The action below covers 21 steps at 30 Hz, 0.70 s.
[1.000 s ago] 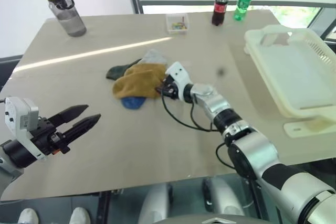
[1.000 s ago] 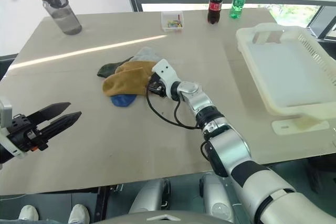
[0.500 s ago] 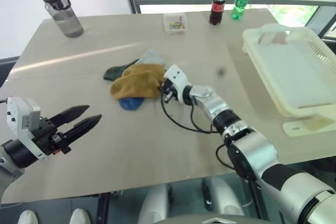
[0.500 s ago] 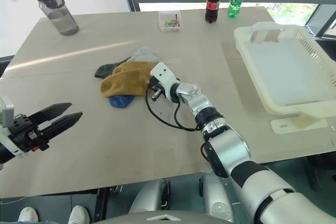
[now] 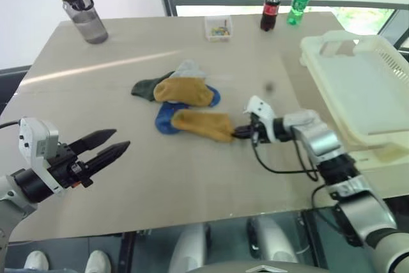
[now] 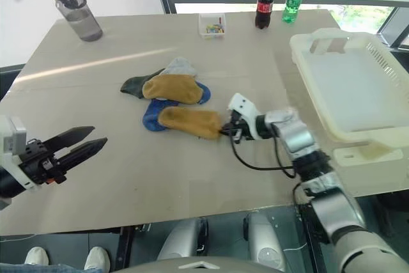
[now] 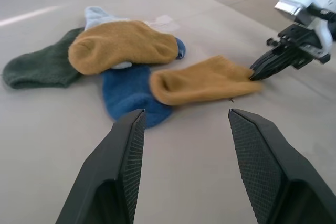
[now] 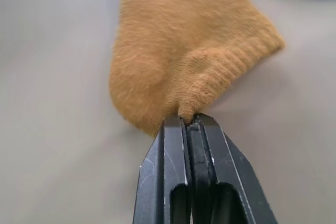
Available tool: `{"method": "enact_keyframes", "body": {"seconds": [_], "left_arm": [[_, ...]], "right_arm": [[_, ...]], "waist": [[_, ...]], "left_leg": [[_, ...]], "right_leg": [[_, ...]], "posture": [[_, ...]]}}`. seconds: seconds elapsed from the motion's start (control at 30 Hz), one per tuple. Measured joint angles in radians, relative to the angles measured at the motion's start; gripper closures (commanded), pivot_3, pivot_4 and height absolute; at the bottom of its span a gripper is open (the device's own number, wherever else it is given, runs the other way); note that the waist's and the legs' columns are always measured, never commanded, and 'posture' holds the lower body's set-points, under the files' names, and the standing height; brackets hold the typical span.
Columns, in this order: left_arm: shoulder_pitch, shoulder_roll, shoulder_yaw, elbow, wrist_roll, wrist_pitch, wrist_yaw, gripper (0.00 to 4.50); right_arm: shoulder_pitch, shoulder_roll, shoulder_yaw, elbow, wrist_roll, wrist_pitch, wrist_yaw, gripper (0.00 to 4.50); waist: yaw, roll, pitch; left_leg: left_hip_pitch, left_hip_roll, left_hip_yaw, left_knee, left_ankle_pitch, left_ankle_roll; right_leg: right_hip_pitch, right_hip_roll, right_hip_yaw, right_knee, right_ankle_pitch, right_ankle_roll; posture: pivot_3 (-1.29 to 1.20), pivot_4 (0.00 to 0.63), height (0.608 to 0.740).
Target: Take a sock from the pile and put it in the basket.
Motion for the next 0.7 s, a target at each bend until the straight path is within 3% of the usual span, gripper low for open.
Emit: {"method": "enact_keyframes", "body": {"seconds": [0.3,0.6,0.63,0.7], "left_arm": [[-0.038,0.008,-0.051,0.016,0.003,-0.003,-0.015,1.83],[-0.091,0.031,-0.086,0.059,0.020,-0.005,-0.029,1.83],[-0.100,0.031,-0.094,0.062,0.021,-0.006,-0.032,1.83],[-0.105,0.032,-0.110,0.064,0.022,-0.007,-0.037,1.83]], "right_arm": [[0.112,-0.298,-0.030,-0.179,0.051,0.074,0.059,4.45],[0.126,-0.366,-0.054,-0.147,0.041,0.025,0.003,4.45],[0.123,-0.370,-0.057,-0.131,0.038,0.012,-0.003,3.87],[0.123,-0.391,-0.057,-0.125,0.038,-0.012,0.002,3.16]], "waist": [[0.004,-0.002,-0.001],[0.007,-0.002,-0.001],[0.007,-0.002,-0.001],[0.007,-0.002,-0.001]], "left_leg": [[0.000,0.000,0.001,0.001,0.000,0.000],[0.000,0.000,0.002,0.005,0.000,0.000],[0.000,0.000,0.002,0.005,0.000,0.000],[0.000,0.000,0.002,0.006,0.000,0.000]], "right_leg": [[0.002,0.001,0.000,-0.001,0.000,0.000],[0.003,0.000,0.000,-0.002,0.000,0.000],[0.003,0.000,0.000,-0.001,0.000,0.000],[0.003,0.000,0.000,-0.001,0.000,0.000]], "posture": [[0.00,0.150,0.740],[0.00,0.150,0.740],[0.00,0.150,0.740],[0.00,0.150,0.740]]}}
